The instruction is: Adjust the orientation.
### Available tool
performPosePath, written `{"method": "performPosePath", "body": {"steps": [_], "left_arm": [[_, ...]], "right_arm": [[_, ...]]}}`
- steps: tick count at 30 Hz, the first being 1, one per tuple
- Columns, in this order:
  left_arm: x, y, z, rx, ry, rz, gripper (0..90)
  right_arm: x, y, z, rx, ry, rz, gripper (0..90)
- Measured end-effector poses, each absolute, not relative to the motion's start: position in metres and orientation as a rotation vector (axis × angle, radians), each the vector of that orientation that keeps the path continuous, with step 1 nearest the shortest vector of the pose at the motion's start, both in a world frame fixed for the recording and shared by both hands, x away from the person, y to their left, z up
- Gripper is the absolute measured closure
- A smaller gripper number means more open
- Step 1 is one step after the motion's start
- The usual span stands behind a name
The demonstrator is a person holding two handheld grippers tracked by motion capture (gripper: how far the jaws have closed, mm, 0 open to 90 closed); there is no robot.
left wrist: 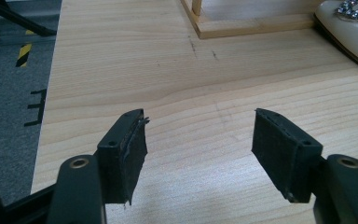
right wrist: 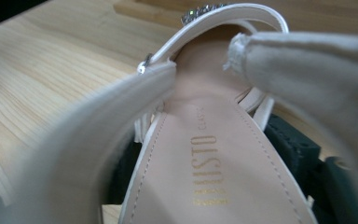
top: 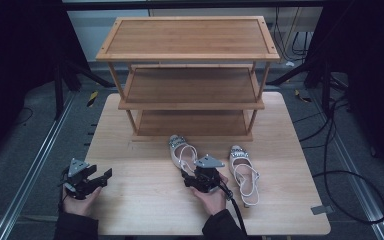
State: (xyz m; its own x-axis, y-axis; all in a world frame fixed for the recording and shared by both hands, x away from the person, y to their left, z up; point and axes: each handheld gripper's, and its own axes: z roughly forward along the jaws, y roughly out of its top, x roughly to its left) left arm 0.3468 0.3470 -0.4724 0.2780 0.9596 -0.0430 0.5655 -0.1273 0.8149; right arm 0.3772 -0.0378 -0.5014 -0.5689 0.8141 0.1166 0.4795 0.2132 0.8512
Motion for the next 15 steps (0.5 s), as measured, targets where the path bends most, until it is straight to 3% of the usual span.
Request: {"method": "performPosePath", "body": {"steps": [3, 15], "left_arm": [[0.347, 0.347, -0.473, 1.799, 1.381, 0.667, 33.8], [0.347, 0.350, -0.474, 1.790, 1.387, 0.657, 33.8]], "right_arm": [[0.376, -0.039, -0.499, 1.213, 2.127, 1.319, 40.3], [0.373, -0.044, -0.490, 1.242, 2.109, 1.376, 41.8]]}}
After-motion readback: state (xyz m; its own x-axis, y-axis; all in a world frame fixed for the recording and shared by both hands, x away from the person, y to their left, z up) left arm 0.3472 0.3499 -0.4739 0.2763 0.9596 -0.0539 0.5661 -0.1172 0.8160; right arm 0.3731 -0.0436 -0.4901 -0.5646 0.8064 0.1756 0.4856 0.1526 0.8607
